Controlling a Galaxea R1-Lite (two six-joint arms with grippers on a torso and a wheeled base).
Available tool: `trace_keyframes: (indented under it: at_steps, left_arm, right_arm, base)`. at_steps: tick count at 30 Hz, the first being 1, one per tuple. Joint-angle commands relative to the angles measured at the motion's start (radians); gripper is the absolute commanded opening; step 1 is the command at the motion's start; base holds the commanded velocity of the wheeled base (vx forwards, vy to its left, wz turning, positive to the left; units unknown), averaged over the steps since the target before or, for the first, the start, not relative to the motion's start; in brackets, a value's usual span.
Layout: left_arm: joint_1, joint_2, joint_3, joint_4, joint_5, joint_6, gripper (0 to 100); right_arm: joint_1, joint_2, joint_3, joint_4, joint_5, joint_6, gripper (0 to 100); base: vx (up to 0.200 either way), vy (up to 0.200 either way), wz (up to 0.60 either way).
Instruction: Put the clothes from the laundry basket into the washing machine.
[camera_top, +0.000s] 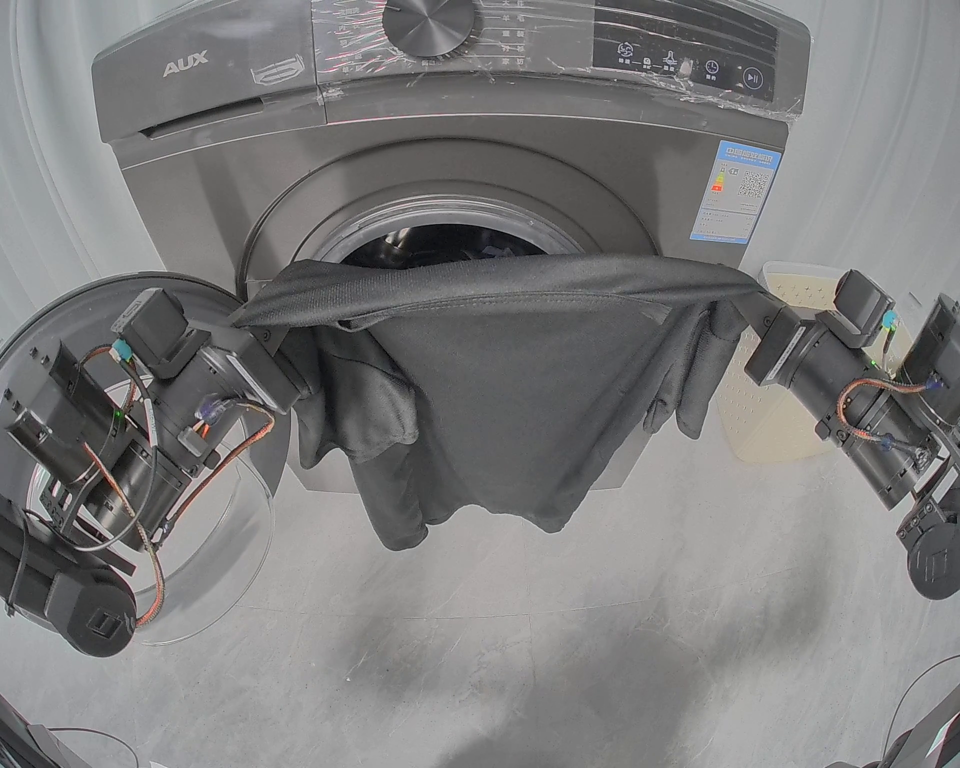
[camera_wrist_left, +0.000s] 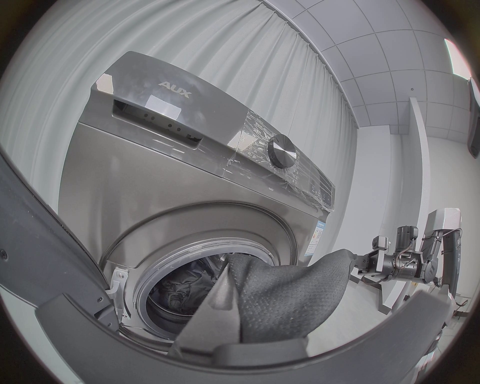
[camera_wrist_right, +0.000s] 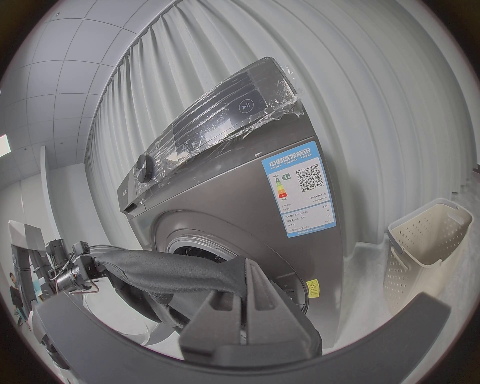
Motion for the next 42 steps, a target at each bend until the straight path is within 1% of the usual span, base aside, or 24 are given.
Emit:
trace_keyframes:
  at_steps: [1,3,4,9,10,11,13,15,18,19,20,22,24,26,27,28,31,32,35,39,40,42]
  left_arm:
    - [-0.013,-0.014,0.005,0.002,-0.002,0.000,0]
    - [-0.036,-0.013,0.005,0.004,-0.002,0.001,0]
    - [-0.065,-0.005,0.010,0.004,-0.003,0.003,0]
    - [-0.191,0.024,0.028,0.001,-0.028,0.004,0]
    - [-0.191,0.024,0.028,0.001,-0.028,0.004,0]
    - [-0.223,0.029,0.019,0.001,-0.042,0.007,0]
    - [-0.226,0.030,0.005,0.002,-0.063,0.006,0]
    - [-0.222,0.026,0.003,0.002,-0.080,0.004,0]
    - [-0.217,0.024,-0.009,-0.001,-0.083,0.004,0]
    - [-0.217,0.023,-0.017,-0.001,-0.083,0.003,0]
    - [-0.217,0.021,-0.023,-0.001,-0.082,0.003,0]
    - [-0.219,0.018,-0.030,-0.003,-0.079,0.001,0]
    - [-0.220,0.018,-0.030,-0.007,-0.079,0.003,0]
    - [-0.225,0.010,-0.030,-0.010,-0.083,0.003,0]
    - [-0.225,0.010,-0.030,-0.010,-0.083,0.003,0]
    - [-0.226,0.004,-0.029,-0.010,-0.083,0.003,0]
    - [-0.225,0.000,-0.026,-0.010,-0.083,0.003,0]
    - [-0.225,0.000,-0.029,-0.010,-0.083,0.003,0]
    - [-0.226,-0.010,-0.029,-0.010,-0.085,0.001,0]
    - [-0.229,-0.020,-0.021,-0.009,-0.086,0.001,0]
    - [-0.234,-0.020,-0.020,-0.009,-0.088,0.001,0]
    - [-0.240,-0.020,-0.017,-0.010,-0.091,0.000,0]
  right_arm:
    - [0.006,-0.009,0.007,0.000,-0.001,0.000,0]
    - [0.011,-0.008,0.012,0.002,0.000,0.003,0]
    - [0.018,-0.003,0.022,0.002,0.002,0.003,0]
    - [0.098,0.017,0.079,0.000,0.005,0.005,0]
    - [0.098,0.017,0.079,0.000,0.005,0.005,0]
    - [0.127,0.026,0.088,0.000,0.007,0.011,0]
    - [0.139,0.046,0.094,0.000,0.016,0.017,0]
    - [0.166,0.075,0.122,-0.002,0.017,0.019,0]
    - [0.212,0.112,0.168,0.000,0.020,0.020,0]
    - [0.225,0.124,0.186,0.000,0.022,0.017,100]
    - [0.245,0.146,0.216,-0.002,0.020,0.014,100]
    - [0.271,0.186,0.243,-0.002,0.017,0.010,100]
    - [0.281,0.216,0.248,-0.006,0.014,0.010,100]
    - [0.278,0.275,0.245,-0.052,0.011,0.006,100]
    - [0.278,0.275,0.245,-0.052,0.011,0.006,100]
    - [0.274,0.318,0.232,-0.104,0.011,0.000,100]
    - [0.282,0.379,0.229,-0.167,0.013,-0.020,100]
    - [0.291,0.408,0.242,-0.189,0.013,-0.027,100]
    - [0.331,0.451,0.274,-0.221,0.004,-0.029,100]
    - [0.319,0.466,0.249,-0.224,0.004,-0.033,100]
    - [0.308,0.473,0.214,-0.224,0.004,-0.033,100]
    - [0.284,0.493,0.179,-0.224,0.004,-0.036,100]
  base:
    - [0.000,0.000,0.00]
    - [0.000,0.000,0.00]
    - [0.000,0.000,0.00]
    - [0.000,0.000,0.00]
    - [0.000,0.000,0.00]
    - [0.000,0.000,0.00]
    - [0.000,0.000,0.00]
    - [0.000,0.000,0.00]
    - [0.000,0.000,0.00]
    - [0.000,0.000,0.00]
    - [0.000,0.000,0.00]
    - [0.000,0.000,0.00]
    - [0.000,0.000,0.00]
    - [0.000,0.000,0.00]
    - [0.000,0.000,0.00]
    - [0.000,0.000,0.00]
    - [0.000,0.000,0.00]
    - [0.000,0.000,0.00]
    - [0.000,0.000,0.00]
    - [0.000,0.000,0.00]
    - [0.000,0.000,0.00]
    - [0.000,0.000,0.00]
